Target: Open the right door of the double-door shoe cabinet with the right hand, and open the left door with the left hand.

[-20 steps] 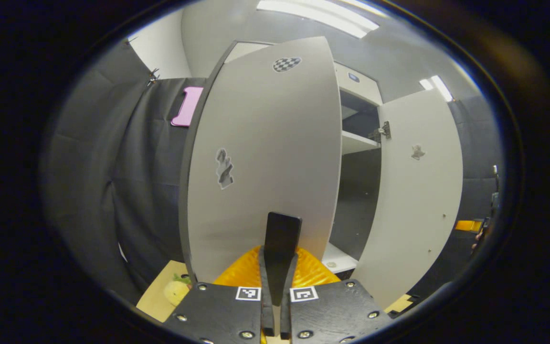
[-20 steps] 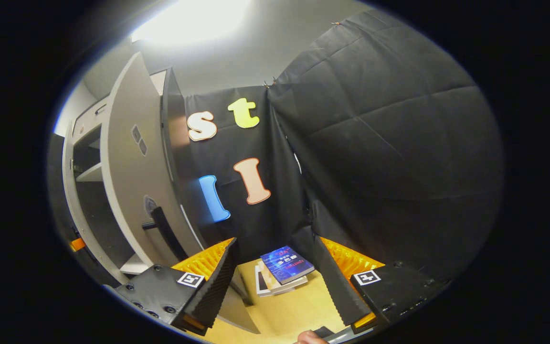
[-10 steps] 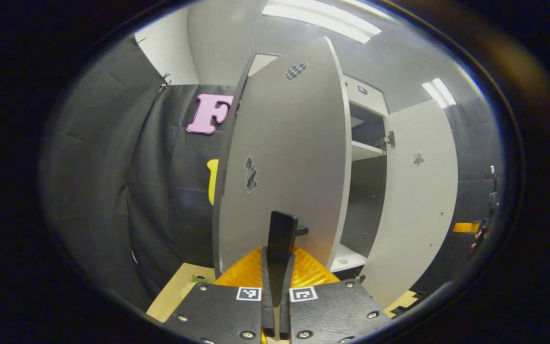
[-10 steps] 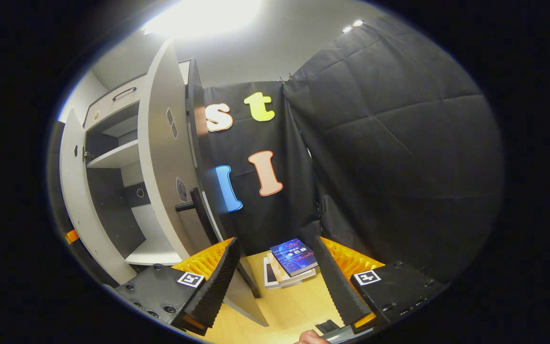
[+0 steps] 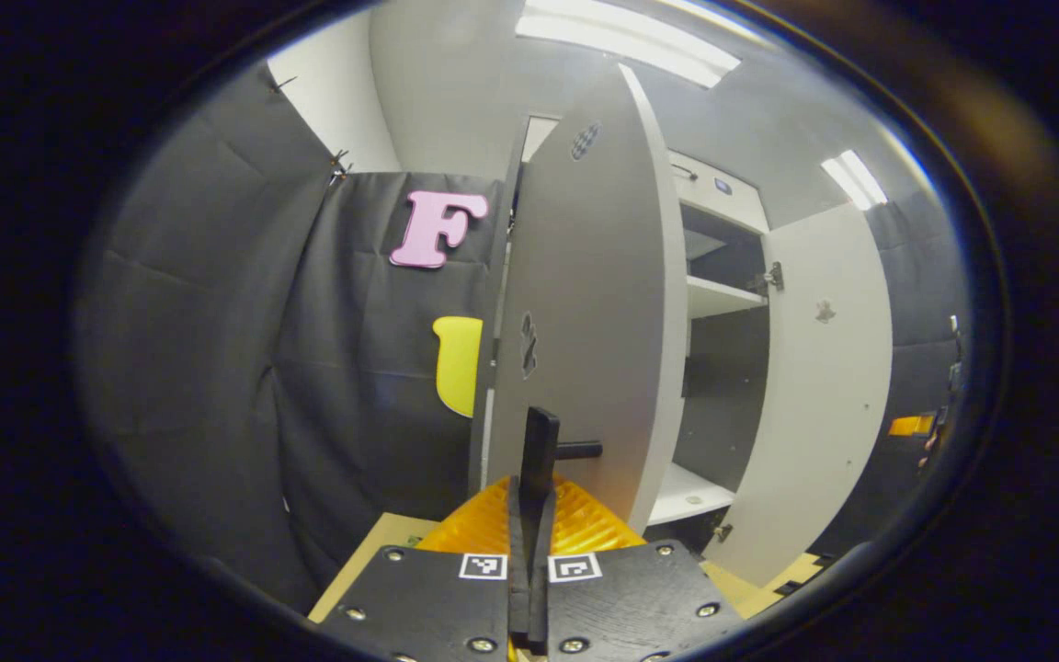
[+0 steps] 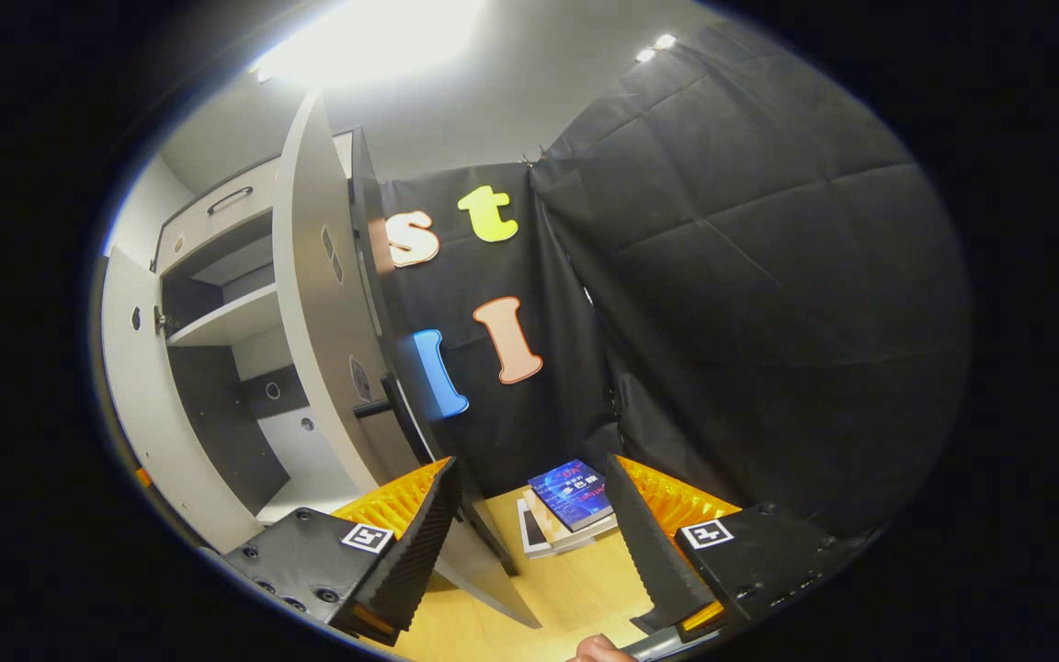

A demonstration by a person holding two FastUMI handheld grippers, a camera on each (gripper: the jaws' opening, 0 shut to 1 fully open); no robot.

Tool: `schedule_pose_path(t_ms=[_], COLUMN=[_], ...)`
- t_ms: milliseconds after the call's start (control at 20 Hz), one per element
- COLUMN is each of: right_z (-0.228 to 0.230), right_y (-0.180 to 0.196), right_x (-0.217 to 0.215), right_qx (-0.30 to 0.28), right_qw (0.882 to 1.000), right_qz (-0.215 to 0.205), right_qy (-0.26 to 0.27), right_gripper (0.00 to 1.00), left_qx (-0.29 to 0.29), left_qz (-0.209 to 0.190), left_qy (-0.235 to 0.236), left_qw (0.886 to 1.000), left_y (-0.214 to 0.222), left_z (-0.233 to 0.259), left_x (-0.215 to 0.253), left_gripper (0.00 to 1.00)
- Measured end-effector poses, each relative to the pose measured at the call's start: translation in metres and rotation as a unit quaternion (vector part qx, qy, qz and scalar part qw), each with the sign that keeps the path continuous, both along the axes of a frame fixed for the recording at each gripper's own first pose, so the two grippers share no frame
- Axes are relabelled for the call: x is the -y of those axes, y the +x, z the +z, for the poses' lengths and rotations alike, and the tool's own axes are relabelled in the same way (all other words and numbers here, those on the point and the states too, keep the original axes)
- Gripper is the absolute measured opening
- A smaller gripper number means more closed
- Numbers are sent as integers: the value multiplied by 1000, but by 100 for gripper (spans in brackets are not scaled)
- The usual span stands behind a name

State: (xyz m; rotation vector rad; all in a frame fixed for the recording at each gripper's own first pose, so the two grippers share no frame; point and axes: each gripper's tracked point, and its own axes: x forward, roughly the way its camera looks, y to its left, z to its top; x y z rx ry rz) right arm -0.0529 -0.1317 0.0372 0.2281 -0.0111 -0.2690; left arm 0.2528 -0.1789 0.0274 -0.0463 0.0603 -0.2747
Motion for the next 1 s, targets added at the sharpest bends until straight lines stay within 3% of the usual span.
schedule_pose_path(t_ms=[200,250,300,500,800,1000], right_z=[8,8,9,13,9,-1], right_y=[-2,-3,-4,-13,-11,-6], right_x=[-11,-14,-17,-38,-42,-47], right_qx=[9,8,4,3,9,12], right_qw=[1000,1000,1000,1000,998,997], right_qz=[4,5,7,15,17,33], right_qy=[7,3,-1,-20,-66,-70], right_gripper=[98,95,98,98,98,98], left_qx=[-5,-10,-12,-16,-28,-3], left_qz=[40,20,3,8,21,62], left_qy=[1,-15,-36,-17,-37,-32], left_qw=[999,1000,999,1000,999,998], left_y=[7,4,-5,-3,-4,-1], left_z=[-2,-3,1,-4,-1,9], left_x=[-19,-11,1,-5,-7,-17], left_gripper=[1,0,2,1,1,1])
